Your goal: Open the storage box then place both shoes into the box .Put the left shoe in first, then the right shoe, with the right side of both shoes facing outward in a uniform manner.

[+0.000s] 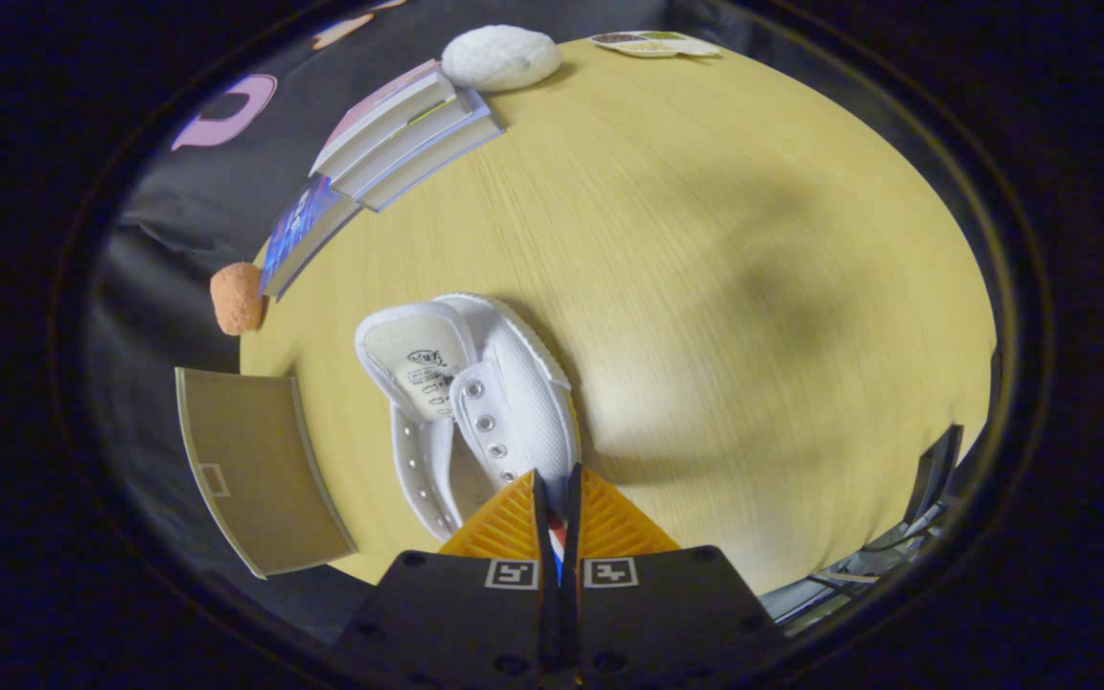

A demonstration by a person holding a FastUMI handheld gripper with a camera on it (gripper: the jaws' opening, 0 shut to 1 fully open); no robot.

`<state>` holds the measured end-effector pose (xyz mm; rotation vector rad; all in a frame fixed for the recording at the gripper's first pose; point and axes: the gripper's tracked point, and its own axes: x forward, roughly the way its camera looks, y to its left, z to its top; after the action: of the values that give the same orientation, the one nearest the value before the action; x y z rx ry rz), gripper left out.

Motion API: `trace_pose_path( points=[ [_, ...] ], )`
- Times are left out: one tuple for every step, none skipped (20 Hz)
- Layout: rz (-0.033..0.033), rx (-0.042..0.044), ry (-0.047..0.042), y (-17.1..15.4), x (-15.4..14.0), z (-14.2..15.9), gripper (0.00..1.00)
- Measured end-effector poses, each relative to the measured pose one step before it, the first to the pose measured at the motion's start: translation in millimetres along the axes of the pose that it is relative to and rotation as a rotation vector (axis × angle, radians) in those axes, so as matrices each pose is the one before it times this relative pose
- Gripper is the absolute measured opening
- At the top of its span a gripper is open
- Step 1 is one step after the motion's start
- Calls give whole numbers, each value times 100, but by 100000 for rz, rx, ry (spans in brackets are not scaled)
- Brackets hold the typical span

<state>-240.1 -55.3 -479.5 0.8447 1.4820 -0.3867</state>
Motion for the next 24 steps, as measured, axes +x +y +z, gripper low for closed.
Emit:
trace_pose_path(
  points=[
    [2213, 589, -287, 198, -169, 24, 3],
    [2385, 1245, 789, 131, -129, -331, 3],
    [2428, 2547, 989, 170, -200, -320, 3],
    [3478, 4456, 1094, 694, 97, -529, 3],
    [3825, 5106, 861, 371, -140, -240, 3],
    [2818, 5024, 1291, 236, -25, -304, 3],
    [1588, 4075, 560, 242, 71, -119, 3],
    [431, 2210, -345, 156, 187, -28, 3],
    [-765, -326, -398, -95, 182, -185, 3],
    [-463, -877, -284, 53, -103, -81, 3],
    [173, -842, -133, 210, 27, -78, 3],
    [481, -552, 75, 257, -207, -144, 3],
    [1299, -108, 551, 484, -225, -295, 3],
    [1746, 110, 308, 637, -327, -158, 3],
    [2087, 170, 119, 810, -254, -33, 3],
    [1992, 145, 135, 721, -280, -20, 3],
    [1903, 2, 110, 892, -314, -43, 3],
    [1852, -538, 102, 905, -394, -65, 3],
    [1903, -1274, 66, 1130, -401, 5, 3],
    [2196, -1391, 242, 1351, -464, -56, 3],
    [2116, -1264, 110, 1449, -424, -46, 3],
    [2081, -1426, 169, 1414, -298, -73, 3],
    [2460, -1606, 81, 1772, -247, -5, 3],
    [2703, -1836, 157, 1920, -137, -126, 3]
  ],
)
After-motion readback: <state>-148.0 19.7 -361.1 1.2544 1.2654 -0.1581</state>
